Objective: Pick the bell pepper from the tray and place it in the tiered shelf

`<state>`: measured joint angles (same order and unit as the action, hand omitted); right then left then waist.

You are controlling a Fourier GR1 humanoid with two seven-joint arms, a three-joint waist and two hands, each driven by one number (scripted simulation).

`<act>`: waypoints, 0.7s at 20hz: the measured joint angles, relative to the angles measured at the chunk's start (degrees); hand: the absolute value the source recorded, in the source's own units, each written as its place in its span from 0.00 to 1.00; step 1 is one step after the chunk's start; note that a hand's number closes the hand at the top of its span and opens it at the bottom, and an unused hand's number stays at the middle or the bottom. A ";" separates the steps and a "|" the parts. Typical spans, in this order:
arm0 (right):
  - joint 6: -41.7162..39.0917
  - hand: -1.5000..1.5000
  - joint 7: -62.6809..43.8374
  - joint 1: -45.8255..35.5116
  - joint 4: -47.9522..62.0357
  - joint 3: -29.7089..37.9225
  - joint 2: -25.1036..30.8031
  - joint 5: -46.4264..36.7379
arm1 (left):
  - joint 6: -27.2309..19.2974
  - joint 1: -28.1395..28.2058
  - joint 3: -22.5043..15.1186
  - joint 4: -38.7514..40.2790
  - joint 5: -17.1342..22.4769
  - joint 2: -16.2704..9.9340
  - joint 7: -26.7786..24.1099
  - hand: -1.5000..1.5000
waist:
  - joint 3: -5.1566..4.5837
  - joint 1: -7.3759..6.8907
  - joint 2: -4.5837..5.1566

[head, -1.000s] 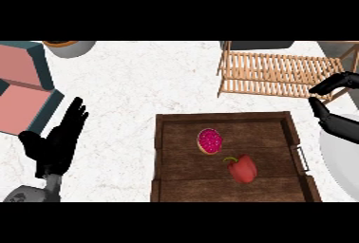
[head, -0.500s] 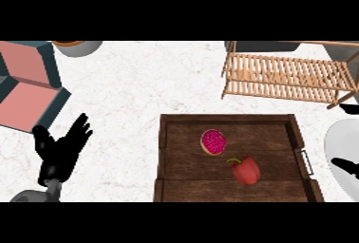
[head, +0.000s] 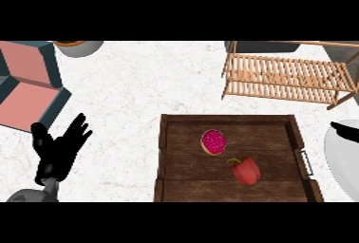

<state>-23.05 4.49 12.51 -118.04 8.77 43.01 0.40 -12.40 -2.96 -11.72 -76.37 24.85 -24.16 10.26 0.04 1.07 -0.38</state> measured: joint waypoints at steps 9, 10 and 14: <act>5.09 0.00 -28.85 -1.23 -18.99 -11.36 -4.25 -10.82 | 0.82 -0.60 0.46 -0.21 -0.81 1.14 1.10 0.50 | -0.04 -1.06 0.20; 5.64 0.00 -31.92 -2.82 -19.31 -13.23 -4.85 -12.13 | 0.99 -0.63 0.42 -0.16 -1.13 1.26 0.79 0.50 | -0.05 -1.26 0.23; 7.04 0.00 -40.45 -8.44 -17.13 -21.26 -7.52 -18.39 | 1.53 -1.20 0.84 0.97 -1.97 1.77 0.08 0.50 | 0.04 -1.62 0.26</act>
<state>-16.01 -35.96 4.07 -135.17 -12.48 35.49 -17.99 -10.87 -4.15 -10.88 -75.40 22.88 -22.39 10.35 0.08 -0.55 -0.12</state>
